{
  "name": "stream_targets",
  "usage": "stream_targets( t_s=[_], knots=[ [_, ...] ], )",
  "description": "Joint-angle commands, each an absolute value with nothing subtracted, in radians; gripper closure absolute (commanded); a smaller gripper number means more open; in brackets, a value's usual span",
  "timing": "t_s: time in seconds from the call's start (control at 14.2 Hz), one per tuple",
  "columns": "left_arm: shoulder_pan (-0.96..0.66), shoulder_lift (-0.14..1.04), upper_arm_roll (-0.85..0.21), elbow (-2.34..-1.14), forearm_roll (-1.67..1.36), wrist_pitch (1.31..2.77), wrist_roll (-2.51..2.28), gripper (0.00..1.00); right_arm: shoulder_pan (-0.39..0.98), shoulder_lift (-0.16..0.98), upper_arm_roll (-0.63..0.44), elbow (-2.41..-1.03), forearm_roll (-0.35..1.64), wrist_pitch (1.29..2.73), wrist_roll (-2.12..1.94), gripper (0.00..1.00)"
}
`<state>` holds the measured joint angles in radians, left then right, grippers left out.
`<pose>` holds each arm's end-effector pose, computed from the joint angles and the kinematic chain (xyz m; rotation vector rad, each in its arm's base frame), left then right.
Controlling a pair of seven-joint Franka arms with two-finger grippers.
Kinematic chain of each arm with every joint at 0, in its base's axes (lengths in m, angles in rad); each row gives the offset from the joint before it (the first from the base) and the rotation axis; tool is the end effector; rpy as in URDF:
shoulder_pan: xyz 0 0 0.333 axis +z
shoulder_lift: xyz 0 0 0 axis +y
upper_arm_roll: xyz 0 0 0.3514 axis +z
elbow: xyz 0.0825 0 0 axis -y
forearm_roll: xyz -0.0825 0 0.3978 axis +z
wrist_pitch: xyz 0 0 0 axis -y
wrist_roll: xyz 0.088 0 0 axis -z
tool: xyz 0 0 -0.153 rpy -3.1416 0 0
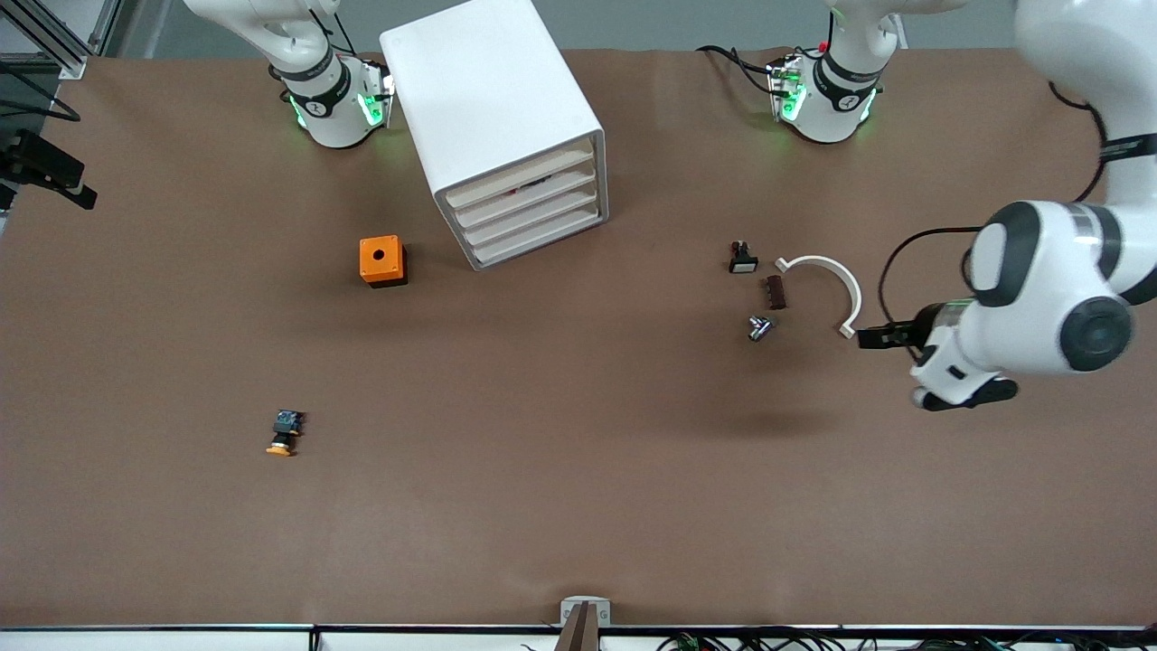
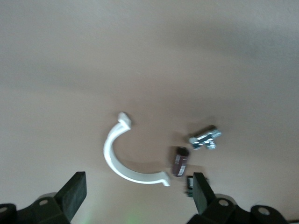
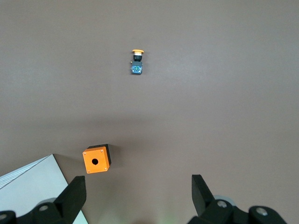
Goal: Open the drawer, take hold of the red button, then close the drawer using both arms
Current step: 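Reach the left gripper to the white cabinet's drawer handle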
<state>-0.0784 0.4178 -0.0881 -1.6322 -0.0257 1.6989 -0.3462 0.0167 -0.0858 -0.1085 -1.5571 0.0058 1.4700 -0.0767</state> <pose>0.6304 -0.1046 0.3376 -3.0503 -0.2887 0.5476 0.5253 -0.0502 0.6584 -3.1264 0.0221 0.0008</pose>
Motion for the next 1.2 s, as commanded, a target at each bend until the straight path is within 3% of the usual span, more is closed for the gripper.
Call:
stream_targets(
  t_s=[0.0,0.28,1.13],
  knots=[
    [-0.173,0.446,-0.086,-1.599,-0.076,1.663,-0.512,0.0,0.0,-0.109,-0.101,-1.577,0.008,1.483,-0.091,0.0],
    [-0.265,0.575,-0.086,-1.464,-0.259,1.552,-0.89,0.0,0.0,-0.11,-0.101,-1.58,0.014,1.479,-0.055,0.0],
    [-0.341,0.747,-0.13,-1.433,-0.919,1.457,-1.981,0.0,0.006,-0.112,-0.098,-1.583,0.018,1.48,-0.028,0.0]
  ],
)
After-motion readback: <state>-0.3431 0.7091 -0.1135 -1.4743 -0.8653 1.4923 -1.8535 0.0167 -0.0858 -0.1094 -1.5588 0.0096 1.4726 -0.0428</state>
